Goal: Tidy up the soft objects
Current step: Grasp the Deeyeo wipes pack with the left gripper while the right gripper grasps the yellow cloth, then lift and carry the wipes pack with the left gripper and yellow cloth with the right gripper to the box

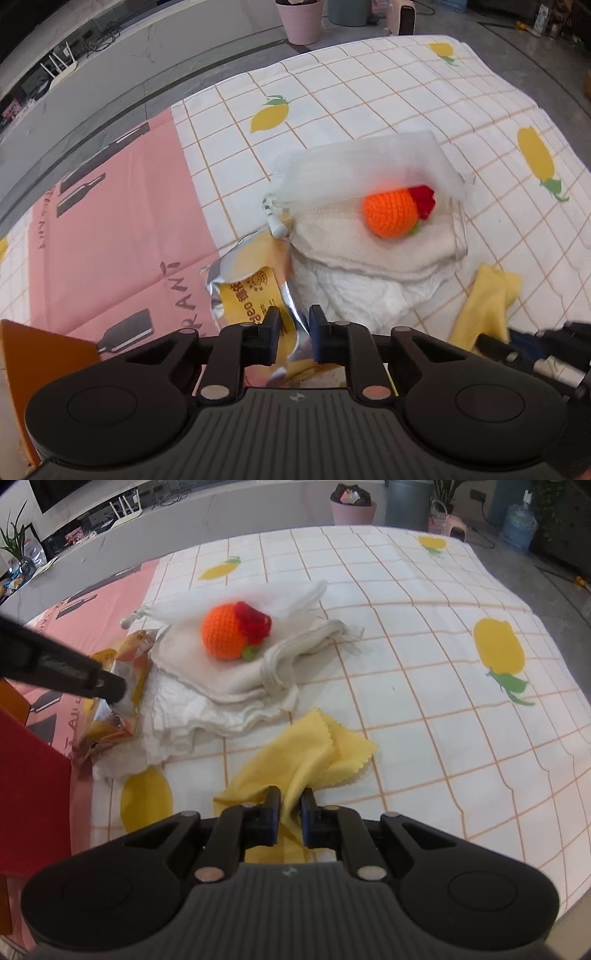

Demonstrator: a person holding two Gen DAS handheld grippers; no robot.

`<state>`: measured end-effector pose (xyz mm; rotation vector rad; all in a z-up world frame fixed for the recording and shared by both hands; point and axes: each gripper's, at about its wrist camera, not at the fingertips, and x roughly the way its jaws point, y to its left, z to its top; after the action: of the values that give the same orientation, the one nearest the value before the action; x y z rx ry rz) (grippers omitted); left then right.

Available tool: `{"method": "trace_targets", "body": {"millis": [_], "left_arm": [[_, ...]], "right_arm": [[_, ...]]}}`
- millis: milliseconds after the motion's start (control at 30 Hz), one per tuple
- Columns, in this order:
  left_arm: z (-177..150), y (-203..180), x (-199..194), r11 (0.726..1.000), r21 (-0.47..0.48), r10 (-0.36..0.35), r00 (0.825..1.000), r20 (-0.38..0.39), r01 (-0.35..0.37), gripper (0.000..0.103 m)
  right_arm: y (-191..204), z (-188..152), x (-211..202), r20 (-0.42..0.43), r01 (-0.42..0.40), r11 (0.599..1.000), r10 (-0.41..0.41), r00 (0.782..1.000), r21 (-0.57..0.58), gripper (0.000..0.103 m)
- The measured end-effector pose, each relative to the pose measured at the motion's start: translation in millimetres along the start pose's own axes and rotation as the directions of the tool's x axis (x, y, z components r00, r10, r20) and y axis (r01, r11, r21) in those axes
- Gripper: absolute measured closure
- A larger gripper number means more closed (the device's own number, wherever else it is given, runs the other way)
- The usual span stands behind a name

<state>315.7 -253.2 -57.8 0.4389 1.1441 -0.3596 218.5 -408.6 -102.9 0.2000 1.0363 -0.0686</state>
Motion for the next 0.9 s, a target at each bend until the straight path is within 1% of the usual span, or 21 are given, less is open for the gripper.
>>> {"method": "trace_targets", "body": {"millis": [33, 67, 100, 167, 233, 300, 333, 367, 467, 533, 567, 600, 633, 667, 700, 733, 767, 833, 900], "left_arm": [[0, -2, 0, 1.000, 0.011, 0.027, 1.000, -0.005, -0.027, 0.075], [1, -5, 2, 0.998, 0.025, 0.057, 0.998, -0.008, -0.057, 0.061], [3, -6, 3, 0.996, 0.031, 0.090, 0.996, -0.011, -0.089, 0.055], [9, -7, 5, 0.989, 0.015, 0.149, 0.989, 0.001, -0.149, 0.030], [14, -6, 9, 0.983, 0.016, 0.181, 0.983, 0.010, -0.182, 0.017], [17, -5, 18, 0.980, 0.022, 0.199, 0.980, -0.023, -0.198, 0.016], [19, -3, 24, 0.980, 0.011, 0.199, 0.979, -0.045, -0.198, 0.013], [20, 0, 30, 0.982, -0.011, 0.189, 0.980, -0.060, -0.190, 0.013], [21, 9, 41, 0.981, -0.101, 0.154, 0.984, -0.092, -0.163, 0.013], [19, 15, 51, 0.979, -0.158, 0.107, 0.985, -0.132, -0.128, 0.013], [19, 19, 55, 0.974, -0.199, 0.084, 0.986, -0.142, -0.111, 0.011], [17, 22, 53, 0.966, -0.239, 0.072, 0.989, -0.128, -0.101, 0.011], [17, 26, 54, 0.960, -0.266, 0.056, 0.991, -0.125, -0.088, 0.013], [16, 29, 54, 0.956, -0.285, 0.031, 0.992, -0.122, -0.065, 0.021], [15, 32, 53, 0.954, -0.298, 0.006, 0.993, -0.120, -0.042, 0.024], [15, 34, 52, 0.951, -0.305, 0.003, 0.992, -0.123, -0.040, 0.037], [15, 35, 50, 0.948, -0.318, -0.002, 0.993, -0.120, -0.037, 0.040], [12, 34, 46, 0.948, -0.319, -0.027, 0.992, -0.125, -0.014, 0.043], [10, 33, 40, 0.950, -0.311, -0.079, 0.989, -0.124, 0.037, 0.044]], "right_arm": [[-4, 0, -1, -0.004, 0.005, 1.000, -0.005, 1.000, 0.017, 0.094], [-8, 0, -1, -0.006, 0.009, 0.999, -0.009, 1.000, 0.032, 0.094], [-10, -1, -2, -0.007, 0.009, 0.999, -0.009, 1.000, 0.042, 0.094], [-12, -3, -4, -0.007, 0.006, 0.999, -0.006, 1.000, 0.050, 0.094], [-11, -5, -6, -0.006, 0.006, 0.999, -0.005, 1.000, 0.050, 0.094], [-11, -6, -7, -0.004, 0.005, 0.999, -0.005, 1.000, 0.046, 0.093], [-11, -5, -7, -0.004, 0.004, 0.999, -0.004, 1.000, 0.047, 0.093], [-12, -4, -7, -0.004, 0.002, 0.999, -0.002, 1.000, 0.050, 0.093], [-14, -1, -4, -0.006, -0.003, 0.998, 0.003, 1.000, 0.069, 0.093], [-15, -1, -4, -0.006, -0.004, 0.998, 0.005, 1.000, 0.068, 0.093], [-14, -1, -5, -0.006, -0.005, 0.998, 0.005, 1.000, 0.066, 0.093], [-14, -1, -5, -0.005, -0.005, 0.998, 0.005, 1.000, 0.064, 0.093], [-14, -1, -5, -0.004, -0.004, 0.998, 0.005, 1.000, 0.060, 0.093], [-14, -1, -5, -0.004, -0.003, 0.998, 0.003, 1.000, 0.056, 0.093], [-14, -1, -5, -0.004, -0.002, 0.999, 0.002, 1.000, 0.053, 0.093], [-14, -1, -5, -0.004, -0.002, 0.999, 0.002, 1.000, 0.051, 0.093], [-13, -1, -5, -0.004, -0.001, 0.999, 0.001, 1.000, 0.050, 0.093], [-13, -1, -5, -0.004, -0.002, 0.999, 0.002, 1.000, 0.037, 0.093], [-12, -2, -6, -0.004, -0.001, 1.000, 0.001, 1.000, 0.017, 0.093]]}}
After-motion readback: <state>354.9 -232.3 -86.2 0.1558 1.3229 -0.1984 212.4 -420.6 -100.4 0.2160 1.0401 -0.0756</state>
